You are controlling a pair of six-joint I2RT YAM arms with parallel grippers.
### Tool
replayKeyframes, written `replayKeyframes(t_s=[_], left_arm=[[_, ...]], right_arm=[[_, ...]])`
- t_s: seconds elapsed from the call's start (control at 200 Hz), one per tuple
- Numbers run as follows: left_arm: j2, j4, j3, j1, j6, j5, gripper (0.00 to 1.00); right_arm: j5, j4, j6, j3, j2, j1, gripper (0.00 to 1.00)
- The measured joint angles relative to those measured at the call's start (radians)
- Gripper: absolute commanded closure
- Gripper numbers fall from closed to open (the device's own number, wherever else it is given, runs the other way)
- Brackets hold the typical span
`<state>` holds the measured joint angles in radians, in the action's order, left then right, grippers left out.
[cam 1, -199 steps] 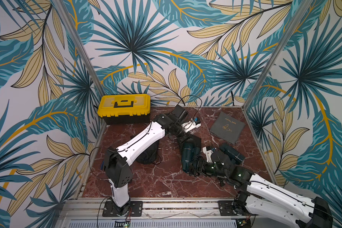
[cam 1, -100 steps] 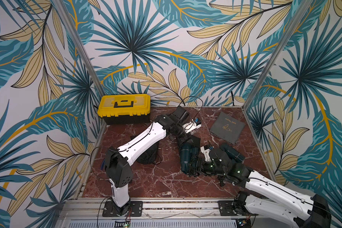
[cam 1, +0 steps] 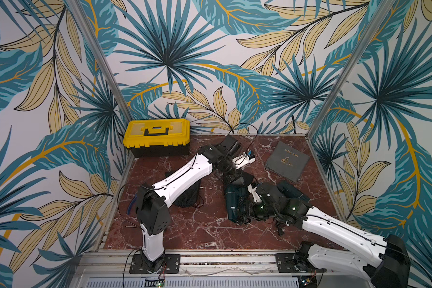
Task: Pack away hair dryers
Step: Place the hair dryer in the drawstring bag.
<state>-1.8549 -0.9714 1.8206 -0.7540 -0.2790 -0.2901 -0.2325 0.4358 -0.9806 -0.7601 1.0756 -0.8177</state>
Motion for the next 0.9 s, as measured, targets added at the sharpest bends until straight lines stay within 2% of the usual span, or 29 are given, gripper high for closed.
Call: replayKeyframes(t_s=[0.23,0.426,0.901], left_arm=[[0.017,-0.006,-0.001,-0.014,0.008,-0.034,1.00],[0.078,-0.005,-0.033,-0.035,0.008,-0.059,1.00],[0.122,-0.005,-0.114,-0.039,0.015,-0.117,1.00]], right_arm=[[0.024,0.012,0.017,-0.018,0.010,0.002,1.00],[0.047,0.015,0.010,-0.018,0.010,0.056,1.00],[0.086,0.002,-0.038,-0.009,-0.085,0.131,1.00]])
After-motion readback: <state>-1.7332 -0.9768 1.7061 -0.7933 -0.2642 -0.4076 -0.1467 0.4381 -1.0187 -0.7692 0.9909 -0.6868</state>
